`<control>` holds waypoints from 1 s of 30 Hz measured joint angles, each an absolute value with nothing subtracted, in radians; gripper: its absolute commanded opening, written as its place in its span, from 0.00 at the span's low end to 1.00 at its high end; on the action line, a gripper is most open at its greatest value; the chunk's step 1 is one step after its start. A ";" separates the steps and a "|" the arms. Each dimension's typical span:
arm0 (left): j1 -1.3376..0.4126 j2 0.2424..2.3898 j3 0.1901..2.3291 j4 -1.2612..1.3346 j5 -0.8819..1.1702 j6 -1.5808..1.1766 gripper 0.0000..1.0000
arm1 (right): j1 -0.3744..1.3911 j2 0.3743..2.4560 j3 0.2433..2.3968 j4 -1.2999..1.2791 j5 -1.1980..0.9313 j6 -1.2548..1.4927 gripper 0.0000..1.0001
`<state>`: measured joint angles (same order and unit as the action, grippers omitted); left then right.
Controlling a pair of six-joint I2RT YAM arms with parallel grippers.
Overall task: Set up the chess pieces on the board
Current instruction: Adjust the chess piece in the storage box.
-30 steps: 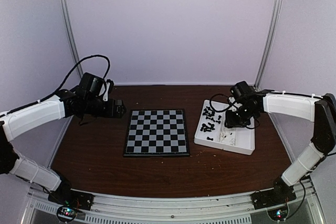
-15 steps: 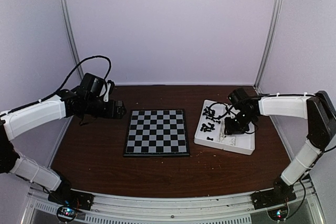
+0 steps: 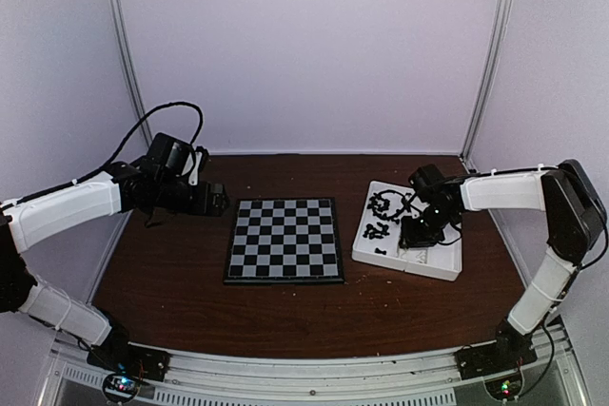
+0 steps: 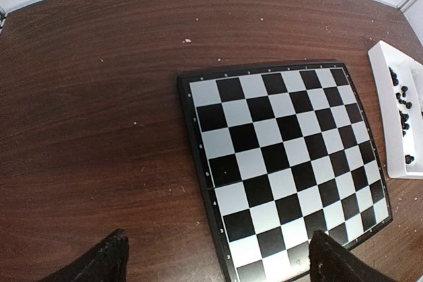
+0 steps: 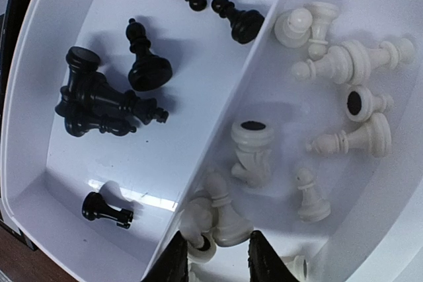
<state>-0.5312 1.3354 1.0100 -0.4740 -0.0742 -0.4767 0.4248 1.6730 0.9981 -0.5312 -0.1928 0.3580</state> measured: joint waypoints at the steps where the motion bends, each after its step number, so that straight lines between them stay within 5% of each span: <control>1: -0.531 1.335 1.010 -0.474 -0.074 -0.477 0.95 | 0.424 1.679 0.999 -0.529 -0.198 0.357 0.31; 8: -0.531 1.335 1.010 -0.474 -0.074 -0.477 0.95 | 0.420 1.691 1.006 -0.522 -0.213 0.338 0.38; 17: -0.531 1.336 1.011 -0.474 -0.073 -0.477 0.95 | 0.419 1.724 1.038 -0.525 -0.197 0.307 0.31; 30: -0.531 1.336 1.011 -0.474 -0.072 -0.477 0.95 | 0.417 1.728 1.036 -0.522 -0.156 0.296 0.35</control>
<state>-0.5312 1.3365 1.0107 -0.4740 -0.0715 -0.4767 0.4168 1.7279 1.0363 -0.5224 -0.1558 0.2962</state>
